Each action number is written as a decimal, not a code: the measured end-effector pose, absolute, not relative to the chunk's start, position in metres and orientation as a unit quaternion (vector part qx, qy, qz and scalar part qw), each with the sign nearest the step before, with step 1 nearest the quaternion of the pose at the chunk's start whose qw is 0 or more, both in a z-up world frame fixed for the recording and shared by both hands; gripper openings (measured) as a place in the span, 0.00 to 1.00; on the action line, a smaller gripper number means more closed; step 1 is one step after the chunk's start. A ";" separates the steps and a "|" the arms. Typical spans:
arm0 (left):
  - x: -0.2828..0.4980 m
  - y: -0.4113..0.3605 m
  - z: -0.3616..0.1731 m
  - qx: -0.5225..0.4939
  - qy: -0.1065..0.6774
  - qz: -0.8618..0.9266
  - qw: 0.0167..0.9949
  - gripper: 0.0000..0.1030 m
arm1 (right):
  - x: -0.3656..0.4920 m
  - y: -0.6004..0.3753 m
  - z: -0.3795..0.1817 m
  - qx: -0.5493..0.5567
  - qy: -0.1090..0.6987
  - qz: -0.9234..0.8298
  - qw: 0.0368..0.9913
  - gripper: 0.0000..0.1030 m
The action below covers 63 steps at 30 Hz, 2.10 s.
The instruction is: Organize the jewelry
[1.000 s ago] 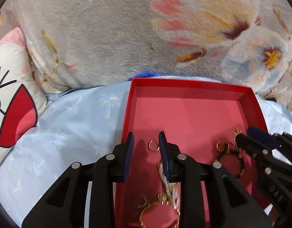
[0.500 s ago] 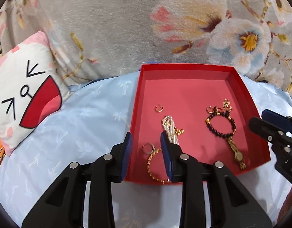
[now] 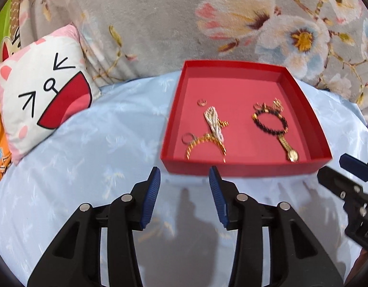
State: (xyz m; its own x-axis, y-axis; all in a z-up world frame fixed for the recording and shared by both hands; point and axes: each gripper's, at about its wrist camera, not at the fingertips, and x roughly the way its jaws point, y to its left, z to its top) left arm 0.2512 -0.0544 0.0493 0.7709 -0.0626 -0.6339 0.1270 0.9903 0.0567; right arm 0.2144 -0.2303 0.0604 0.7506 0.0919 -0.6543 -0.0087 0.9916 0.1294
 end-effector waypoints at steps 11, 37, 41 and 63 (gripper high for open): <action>0.210 -0.060 0.028 0.067 0.318 -0.023 0.946 0.55 | 0.183 -0.227 0.034 0.056 0.361 0.002 0.931 0.64; 0.189 -0.060 0.024 0.065 0.316 -0.018 0.946 0.78 | 0.162 -0.212 0.032 0.022 0.350 -0.028 0.936 0.81; 0.186 -0.064 0.024 0.081 0.310 -0.003 0.947 0.78 | 0.162 -0.212 0.030 0.022 0.355 -0.036 0.934 0.81; 0.188 -0.065 0.022 0.087 0.314 0.000 0.945 0.78 | 0.164 -0.214 0.026 0.018 0.362 -0.045 0.931 0.81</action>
State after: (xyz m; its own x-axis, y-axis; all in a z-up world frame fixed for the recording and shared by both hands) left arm 0.1878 -0.0651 0.0216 0.8024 0.0556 -0.5941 0.0542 0.9847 0.1653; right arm 0.1645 -0.2142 0.0258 0.7340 -0.0714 -0.6754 0.0977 0.9952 0.0010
